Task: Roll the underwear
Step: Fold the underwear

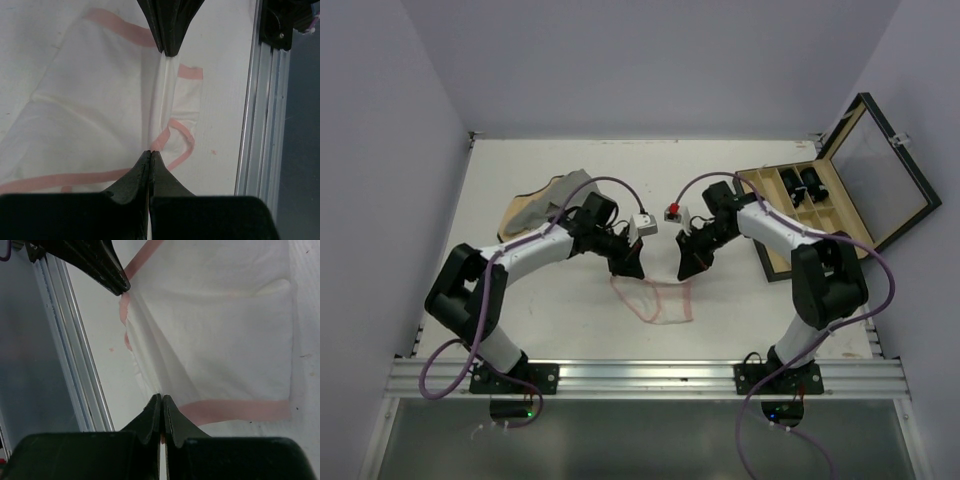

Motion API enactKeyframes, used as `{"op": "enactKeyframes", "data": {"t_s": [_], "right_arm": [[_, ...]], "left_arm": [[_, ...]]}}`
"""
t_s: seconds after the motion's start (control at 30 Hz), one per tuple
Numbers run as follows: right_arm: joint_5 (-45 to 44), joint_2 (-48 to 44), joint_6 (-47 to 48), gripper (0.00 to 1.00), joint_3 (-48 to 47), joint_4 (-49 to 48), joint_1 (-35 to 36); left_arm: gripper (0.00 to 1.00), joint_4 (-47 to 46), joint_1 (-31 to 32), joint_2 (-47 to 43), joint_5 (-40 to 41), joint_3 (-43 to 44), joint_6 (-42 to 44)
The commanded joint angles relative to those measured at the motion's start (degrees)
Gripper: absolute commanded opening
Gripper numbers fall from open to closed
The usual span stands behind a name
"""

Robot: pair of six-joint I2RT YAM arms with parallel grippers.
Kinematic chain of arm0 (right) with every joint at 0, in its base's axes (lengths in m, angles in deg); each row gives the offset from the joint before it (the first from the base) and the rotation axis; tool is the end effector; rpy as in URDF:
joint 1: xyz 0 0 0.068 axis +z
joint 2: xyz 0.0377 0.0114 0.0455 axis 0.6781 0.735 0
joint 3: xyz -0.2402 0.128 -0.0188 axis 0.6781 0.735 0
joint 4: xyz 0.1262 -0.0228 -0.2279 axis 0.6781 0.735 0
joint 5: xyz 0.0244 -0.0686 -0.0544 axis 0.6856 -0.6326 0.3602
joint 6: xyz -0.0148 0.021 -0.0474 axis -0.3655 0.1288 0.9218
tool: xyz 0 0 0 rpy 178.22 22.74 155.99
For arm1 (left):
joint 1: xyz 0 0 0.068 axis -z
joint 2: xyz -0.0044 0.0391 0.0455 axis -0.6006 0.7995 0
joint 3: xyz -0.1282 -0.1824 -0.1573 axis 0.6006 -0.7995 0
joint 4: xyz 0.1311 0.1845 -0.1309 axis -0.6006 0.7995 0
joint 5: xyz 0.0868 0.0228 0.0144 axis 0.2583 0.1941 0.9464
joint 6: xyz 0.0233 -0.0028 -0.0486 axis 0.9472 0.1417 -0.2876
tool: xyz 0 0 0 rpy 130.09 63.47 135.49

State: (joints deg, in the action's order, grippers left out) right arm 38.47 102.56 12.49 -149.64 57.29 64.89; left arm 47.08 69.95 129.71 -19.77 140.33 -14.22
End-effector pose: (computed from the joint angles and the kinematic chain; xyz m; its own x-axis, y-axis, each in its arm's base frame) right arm 0.2846 0.1444 0.2023 -0.5965 -0.6084 -0.5236 -0.7868 0.3143 0.5312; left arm 0.2595 -0.1998 0.2073 -0.4712 0.5247 -0.7090 0.8791 0.2139 -0.4259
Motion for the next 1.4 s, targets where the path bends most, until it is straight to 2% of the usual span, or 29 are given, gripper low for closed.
{"op": "enactKeyframes", "data": {"t_s": [0.0,0.53,0.67,0.7,0.77,0.8,0.9,1.0,1.13,1.37], "right_arm": [[0.0,-2.59,2.28,0.0,1.63,0.44,0.83],[1.14,-7.42,2.1,0.01,9.19,-0.44,5.84],[1.14,-6.2,0.44,0.28,7.7,0.26,5.84],[0.88,-6.1,-0.79,0.32,7.26,0.44,5.84],[0.35,-6.28,-2.11,0.35,6.29,0.09,5.14],[0.52,-6.54,-3.6,0.36,6.12,-0.09,4.79],[0.26,-7.16,-9.37,0.36,5.76,-3.84,2.94],[-3.86,-6.9,-17.01,0.33,6.99,-8.5,2.59],[-5.71,-3.74,-21.71,0.31,7.43,-10.72,2.68],[-12.13,6.98,-21.19,0.29,4.1,-11.51,2.68]], "left_arm": [[0.0,0.72,2.03,-1.74,0.2,-1.87,0.47],[0.0,3.79,7.12,-1.03,-1.21,-3.89,3.19],[0.0,3.35,9.67,-0.33,0.9,-5.13,3.72],[0.0,3.18,9.85,-0.07,0.91,-5.21,3.63],[0.08,3.88,9.94,0.72,1.17,-5.13,4.15],[0.21,4.23,9.94,0.72,1.52,-5.04,4.33],[0.36,5.89,9.94,-0.06,1.43,-4.95,5.56],[0.4,4.85,9.33,-4.27,0.91,-4.17,5.83],[0.44,1.25,7.4,-5.96,0.63,-1.88,2.85],[0.41,-5.52,1.77,4.49,5.73,-0.73,-3.48]]}}
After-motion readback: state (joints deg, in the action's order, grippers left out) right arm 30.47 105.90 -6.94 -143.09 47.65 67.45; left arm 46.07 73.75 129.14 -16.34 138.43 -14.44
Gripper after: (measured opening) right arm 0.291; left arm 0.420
